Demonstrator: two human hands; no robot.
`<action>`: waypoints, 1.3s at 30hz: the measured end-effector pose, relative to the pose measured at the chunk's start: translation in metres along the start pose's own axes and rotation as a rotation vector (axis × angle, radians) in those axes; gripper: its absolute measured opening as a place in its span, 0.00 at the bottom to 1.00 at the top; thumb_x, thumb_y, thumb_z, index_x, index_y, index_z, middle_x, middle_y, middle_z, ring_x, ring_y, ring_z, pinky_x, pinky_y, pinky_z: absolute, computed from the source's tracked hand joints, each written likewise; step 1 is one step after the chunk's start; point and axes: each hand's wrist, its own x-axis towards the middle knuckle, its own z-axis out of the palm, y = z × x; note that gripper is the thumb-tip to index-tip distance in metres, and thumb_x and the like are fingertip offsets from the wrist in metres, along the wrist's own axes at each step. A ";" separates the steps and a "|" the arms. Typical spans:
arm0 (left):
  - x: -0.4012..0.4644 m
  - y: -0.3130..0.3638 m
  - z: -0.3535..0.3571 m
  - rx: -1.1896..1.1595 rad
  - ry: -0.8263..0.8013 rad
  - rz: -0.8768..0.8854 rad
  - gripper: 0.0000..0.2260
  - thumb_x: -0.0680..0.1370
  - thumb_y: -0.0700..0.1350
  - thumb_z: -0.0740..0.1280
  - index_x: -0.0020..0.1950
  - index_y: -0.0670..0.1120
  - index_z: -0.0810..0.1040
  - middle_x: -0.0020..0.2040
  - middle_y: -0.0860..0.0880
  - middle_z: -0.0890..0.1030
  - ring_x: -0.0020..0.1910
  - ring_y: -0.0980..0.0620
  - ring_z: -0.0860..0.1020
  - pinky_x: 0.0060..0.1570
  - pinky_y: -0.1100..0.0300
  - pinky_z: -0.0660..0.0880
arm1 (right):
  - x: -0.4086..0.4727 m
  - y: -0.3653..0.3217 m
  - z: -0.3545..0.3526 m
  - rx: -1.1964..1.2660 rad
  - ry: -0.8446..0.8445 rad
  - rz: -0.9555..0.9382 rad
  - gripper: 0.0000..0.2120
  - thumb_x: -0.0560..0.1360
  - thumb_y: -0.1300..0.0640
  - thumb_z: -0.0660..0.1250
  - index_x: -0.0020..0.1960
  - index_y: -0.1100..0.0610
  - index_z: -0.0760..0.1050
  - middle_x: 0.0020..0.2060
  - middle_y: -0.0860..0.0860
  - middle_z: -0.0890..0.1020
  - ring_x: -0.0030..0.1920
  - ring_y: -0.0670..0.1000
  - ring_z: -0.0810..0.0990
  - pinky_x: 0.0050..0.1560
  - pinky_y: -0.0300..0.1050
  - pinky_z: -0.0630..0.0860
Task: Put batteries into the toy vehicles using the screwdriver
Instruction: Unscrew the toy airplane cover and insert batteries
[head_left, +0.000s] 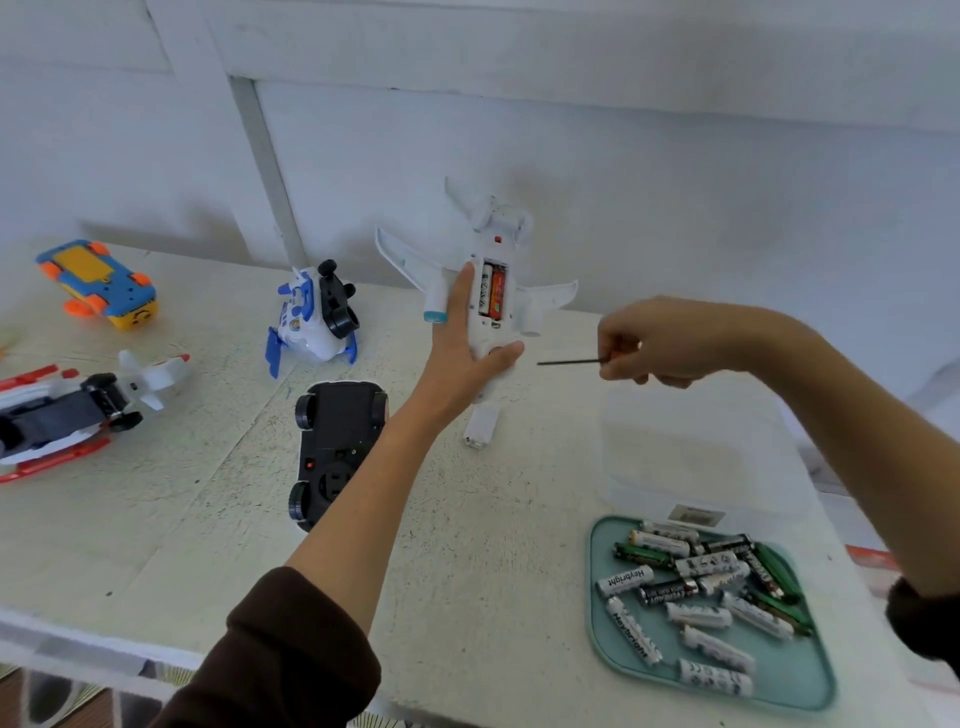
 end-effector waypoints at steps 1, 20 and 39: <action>0.000 0.002 0.004 0.017 -0.018 0.020 0.40 0.76 0.40 0.70 0.76 0.58 0.47 0.75 0.49 0.59 0.69 0.51 0.68 0.62 0.55 0.74 | -0.002 0.004 -0.004 0.021 0.070 -0.010 0.06 0.77 0.55 0.63 0.46 0.57 0.73 0.36 0.52 0.79 0.24 0.48 0.71 0.28 0.40 0.70; 0.008 0.023 0.088 -0.121 -0.127 0.034 0.39 0.77 0.36 0.68 0.77 0.55 0.47 0.70 0.56 0.60 0.67 0.56 0.67 0.53 0.73 0.72 | -0.026 0.060 0.059 -0.057 0.684 -0.009 0.08 0.79 0.54 0.57 0.51 0.58 0.70 0.38 0.51 0.77 0.38 0.55 0.74 0.38 0.50 0.72; 0.033 0.020 0.108 0.055 -0.362 0.096 0.40 0.69 0.47 0.70 0.71 0.70 0.53 0.72 0.52 0.62 0.63 0.53 0.71 0.52 0.60 0.78 | -0.049 0.115 0.048 -0.085 0.884 0.074 0.09 0.77 0.54 0.63 0.54 0.57 0.75 0.46 0.51 0.81 0.42 0.54 0.78 0.41 0.47 0.73</action>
